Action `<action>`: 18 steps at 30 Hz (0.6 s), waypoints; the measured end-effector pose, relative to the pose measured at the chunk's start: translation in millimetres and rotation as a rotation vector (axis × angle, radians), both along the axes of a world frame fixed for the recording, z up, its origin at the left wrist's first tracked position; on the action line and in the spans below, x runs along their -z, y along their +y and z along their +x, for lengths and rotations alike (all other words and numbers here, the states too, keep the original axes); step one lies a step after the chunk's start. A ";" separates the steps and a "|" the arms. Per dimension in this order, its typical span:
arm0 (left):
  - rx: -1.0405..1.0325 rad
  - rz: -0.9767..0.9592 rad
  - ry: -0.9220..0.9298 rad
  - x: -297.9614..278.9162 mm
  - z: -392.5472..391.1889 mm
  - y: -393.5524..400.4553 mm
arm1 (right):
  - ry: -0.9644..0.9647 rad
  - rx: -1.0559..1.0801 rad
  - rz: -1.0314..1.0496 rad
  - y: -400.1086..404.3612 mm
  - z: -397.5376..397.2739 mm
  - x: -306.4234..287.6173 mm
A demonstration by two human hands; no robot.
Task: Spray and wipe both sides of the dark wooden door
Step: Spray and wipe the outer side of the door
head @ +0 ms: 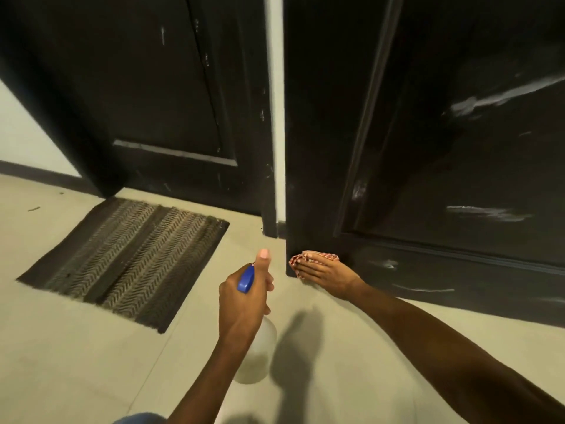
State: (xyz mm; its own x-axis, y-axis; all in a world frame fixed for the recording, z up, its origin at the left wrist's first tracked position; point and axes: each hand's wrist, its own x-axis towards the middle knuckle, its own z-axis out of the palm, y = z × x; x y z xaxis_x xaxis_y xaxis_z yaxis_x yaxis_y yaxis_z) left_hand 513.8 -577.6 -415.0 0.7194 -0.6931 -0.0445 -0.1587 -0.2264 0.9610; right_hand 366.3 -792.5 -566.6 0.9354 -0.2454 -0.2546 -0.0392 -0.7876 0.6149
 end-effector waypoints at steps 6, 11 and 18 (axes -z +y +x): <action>-0.080 0.046 0.020 10.5 21.4 30.7 | 0.021 -0.053 0.050 4.7 37.5 42.6; -0.107 0.069 0.028 16.7 22.6 32.9 | 0.021 -0.065 0.029 9.9 53.6 52.3; -0.005 0.058 0.053 17.5 5.4 13.6 | -0.177 -0.140 0.042 -14.7 -20.9 52.5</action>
State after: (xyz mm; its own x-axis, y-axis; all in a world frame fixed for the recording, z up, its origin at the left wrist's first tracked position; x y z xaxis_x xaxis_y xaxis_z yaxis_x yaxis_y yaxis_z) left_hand 519.2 -564.0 -432.6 0.7187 -0.6844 -0.1223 -0.1067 -0.2824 0.9534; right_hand 345.4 -807.2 -619.1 0.9906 -0.1024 -0.0903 -0.0321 -0.8178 0.5745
